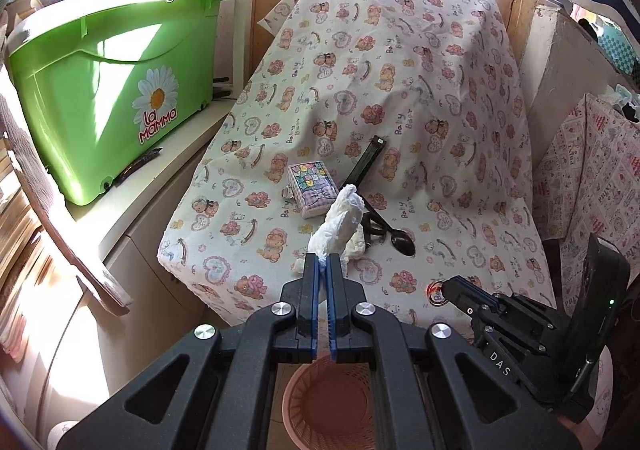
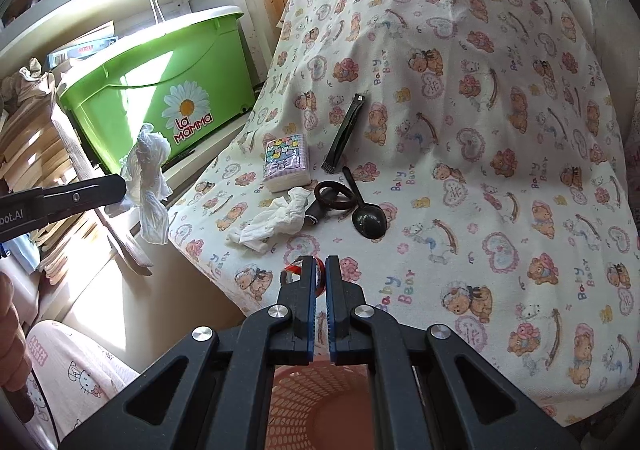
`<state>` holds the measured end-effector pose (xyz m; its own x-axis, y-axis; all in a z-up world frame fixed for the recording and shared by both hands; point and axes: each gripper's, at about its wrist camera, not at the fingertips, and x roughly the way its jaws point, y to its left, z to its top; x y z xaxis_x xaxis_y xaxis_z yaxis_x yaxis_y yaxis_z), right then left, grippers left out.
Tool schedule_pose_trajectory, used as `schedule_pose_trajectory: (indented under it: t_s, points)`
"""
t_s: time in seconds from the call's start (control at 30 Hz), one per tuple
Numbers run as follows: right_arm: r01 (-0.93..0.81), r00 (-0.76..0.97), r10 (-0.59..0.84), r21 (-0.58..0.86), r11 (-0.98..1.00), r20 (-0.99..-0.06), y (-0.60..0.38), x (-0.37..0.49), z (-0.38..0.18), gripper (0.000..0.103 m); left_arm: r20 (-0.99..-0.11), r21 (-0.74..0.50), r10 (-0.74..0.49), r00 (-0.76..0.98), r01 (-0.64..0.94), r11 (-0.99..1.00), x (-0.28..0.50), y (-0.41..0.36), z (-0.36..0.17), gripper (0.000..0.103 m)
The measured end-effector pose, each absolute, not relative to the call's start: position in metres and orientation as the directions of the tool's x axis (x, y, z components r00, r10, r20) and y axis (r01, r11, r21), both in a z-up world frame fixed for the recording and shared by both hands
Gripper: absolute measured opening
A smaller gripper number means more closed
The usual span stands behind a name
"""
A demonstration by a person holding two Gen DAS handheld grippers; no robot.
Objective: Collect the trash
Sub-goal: 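Lift the tissue with the left gripper and carry it over the pink wastebasket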
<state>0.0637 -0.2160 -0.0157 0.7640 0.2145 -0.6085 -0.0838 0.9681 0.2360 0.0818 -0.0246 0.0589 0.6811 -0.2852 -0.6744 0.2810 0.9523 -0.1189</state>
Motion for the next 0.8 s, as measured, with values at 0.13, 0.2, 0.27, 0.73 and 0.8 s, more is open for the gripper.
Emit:
schedule_pose_trajectory:
  t_s: [0.13, 0.2, 0.27, 0.73, 0.8]
  points:
    - [-0.09, 0.781, 0.208, 0.223, 0.971, -0.589, -0.216, 0.039, 0.0, 0.005, -0.637, -0.144, -0.307, 0.707, 0.282, 0.949, 0.06, -0.028, 0.066, 0.003]
    - [-0.099, 0.789, 0.214, 0.225, 0.969, -0.576, -0.215, 0.025, 0.009, 0.005, -0.629, -0.152, -0.322, 0.707, 0.295, 0.943, 0.052, -0.032, 0.067, 0.003]
    - [-0.109, 0.8, 0.219, 0.223, 0.969, -0.558, -0.213, 0.011, 0.017, 0.005, -0.627, -0.148, -0.327, 0.707, 0.304, 0.941, 0.046, -0.035, 0.066, 0.003]
    - [-0.085, 0.775, 0.183, 0.187, 0.979, -0.605, -0.212, -0.03, -0.009, 0.005, -0.728, -0.147, -0.287, 0.623, 0.267, 0.952, 0.021, -0.043, -0.009, 0.003]
    - [-0.078, 0.765, 0.189, 0.203, 0.976, -0.616, -0.214, -0.029, -0.014, 0.005, -0.734, -0.134, -0.283, 0.618, 0.276, 0.952, 0.02, -0.045, -0.012, 0.003]
